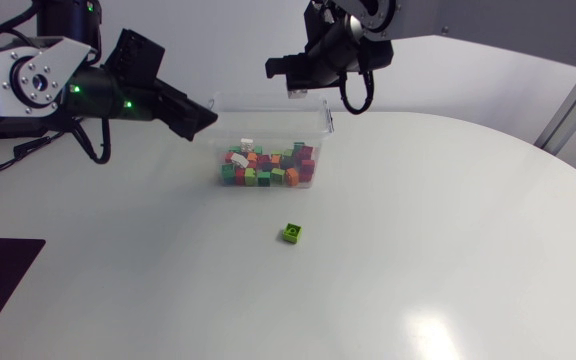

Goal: Place the duplo bricks in the container

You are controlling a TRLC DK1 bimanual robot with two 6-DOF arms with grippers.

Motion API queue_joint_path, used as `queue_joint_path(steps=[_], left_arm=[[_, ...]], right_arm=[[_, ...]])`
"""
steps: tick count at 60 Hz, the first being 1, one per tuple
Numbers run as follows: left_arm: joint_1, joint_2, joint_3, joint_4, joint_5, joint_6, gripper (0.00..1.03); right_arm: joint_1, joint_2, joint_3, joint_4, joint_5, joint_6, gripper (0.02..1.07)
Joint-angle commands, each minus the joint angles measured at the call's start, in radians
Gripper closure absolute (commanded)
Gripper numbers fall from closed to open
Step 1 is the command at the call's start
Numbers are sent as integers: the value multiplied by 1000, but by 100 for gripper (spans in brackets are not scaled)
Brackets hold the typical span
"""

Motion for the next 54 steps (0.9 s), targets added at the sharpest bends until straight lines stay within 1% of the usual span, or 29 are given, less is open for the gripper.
queue_joint_path(steps=[1, 9, 11, 15, 18, 20, 21, 22, 23, 24, 25, 31, 37, 47, 54], left_arm=[[4, -32, -72, -38, 40, 78, 5], [4, -46, -117, -99, 103, 158, 5], [3, -48, -129, -115, 120, 184, 5], [-8, -52, -149, -130, 124, 225, 6], [-22, -51, -155, -149, 131, 256, 6], [-34, -48, -158, -165, 138, 284, 6], [-34, -48, -158, -165, 138, 284, 6], [-42, -40, -160, -184, 144, 305, 6], [-48, -35, -158, -193, 147, 318, 6], [-62, -26, -160, -205, 147, 341, 6], [-71, -15, -161, -208, 147, 353, 6], [-119, 38, -160, -211, 147, 410, 6], [-177, 91, -150, -211, 144, 491, 6], [-226, 167, -117, -225, 141, 581, 6], [-263, 229, -92, -239, 137, 646, 6]], right_arm=[[14, 60, 27, 31, -7, -21, 83], [26, 111, 30, 117, -1, -61, 83], [26, 129, 42, 121, -1, -70, 83], [20, 171, 81, 117, -4, -84, 83], [12, 213, 140, 75, -20, -96, 68], [6, 249, 194, 28, -24, -97, 48], [6, 249, 194, 28, -24, -97, 48], [3, 281, 242, -14, -30, -100, 31], [2, 295, 262, -29, -33, -105, 23], [-3, 318, 289, -43, -35, -108, 11], [-6, 329, 301, -48, -33, -108, 8], [-15, 332, 314, -60, -35, -111, 7], [-34, 221, 182, 3, -46, -111, 7], [-73, 36, -65, 143, -50, -113, 7], [-110, -104, -234, 229, -75, -113, 7]])
